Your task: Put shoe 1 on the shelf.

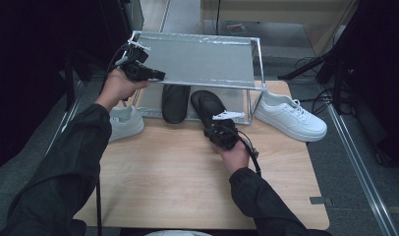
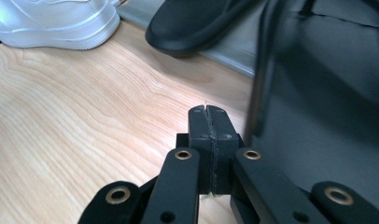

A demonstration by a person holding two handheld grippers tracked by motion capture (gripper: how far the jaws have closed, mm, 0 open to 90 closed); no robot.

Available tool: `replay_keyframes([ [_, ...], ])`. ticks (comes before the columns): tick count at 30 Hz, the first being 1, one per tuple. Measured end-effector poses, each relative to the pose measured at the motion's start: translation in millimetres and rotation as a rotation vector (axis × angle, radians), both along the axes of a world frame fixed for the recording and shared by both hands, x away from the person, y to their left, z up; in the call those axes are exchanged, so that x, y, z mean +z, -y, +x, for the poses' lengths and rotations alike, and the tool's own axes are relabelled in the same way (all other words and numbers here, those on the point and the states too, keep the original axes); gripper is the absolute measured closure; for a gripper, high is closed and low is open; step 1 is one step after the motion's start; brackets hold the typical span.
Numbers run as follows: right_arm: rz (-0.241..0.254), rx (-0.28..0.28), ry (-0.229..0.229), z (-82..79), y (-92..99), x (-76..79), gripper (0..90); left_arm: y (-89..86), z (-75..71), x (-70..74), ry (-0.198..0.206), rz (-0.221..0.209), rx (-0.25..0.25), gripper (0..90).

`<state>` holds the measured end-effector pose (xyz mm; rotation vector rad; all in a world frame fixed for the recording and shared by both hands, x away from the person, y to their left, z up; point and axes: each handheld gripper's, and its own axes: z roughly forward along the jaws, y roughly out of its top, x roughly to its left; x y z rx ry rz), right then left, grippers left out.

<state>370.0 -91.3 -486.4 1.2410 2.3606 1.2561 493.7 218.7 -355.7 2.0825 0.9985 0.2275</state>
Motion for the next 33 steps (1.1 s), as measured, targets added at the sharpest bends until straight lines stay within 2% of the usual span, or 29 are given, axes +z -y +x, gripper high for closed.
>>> replay_keyframes([
  [10, -0.033, -0.028, 0.0, -20.8, 37.8, 2.3, 90.0, -0.5, 0.7, -0.2, -0.004, -0.004, -0.001, 90.0],
  [14, -0.034, -0.044, -0.008, -24.3, 53.7, 0.6, 90.0, -0.2, 0.5, -0.2, -0.001, -0.003, 0.001, 90.0],
  [20, -0.076, -0.059, -0.021, -25.2, 70.8, -5.5, 90.0, -0.4, 0.5, -0.2, -0.002, -0.003, 0.001, 90.0],
  [29, -0.126, -0.075, -0.05, -21.8, 81.4, -15.9, 90.0, -0.5, 0.5, -0.2, -0.003, -0.004, 0.0, 90.0],
  [33, -0.126, -0.08, -0.041, -18.2, 79.0, -17.9, 90.0, -0.7, 0.8, -0.3, -0.004, -0.004, 0.0, 90.0],
])
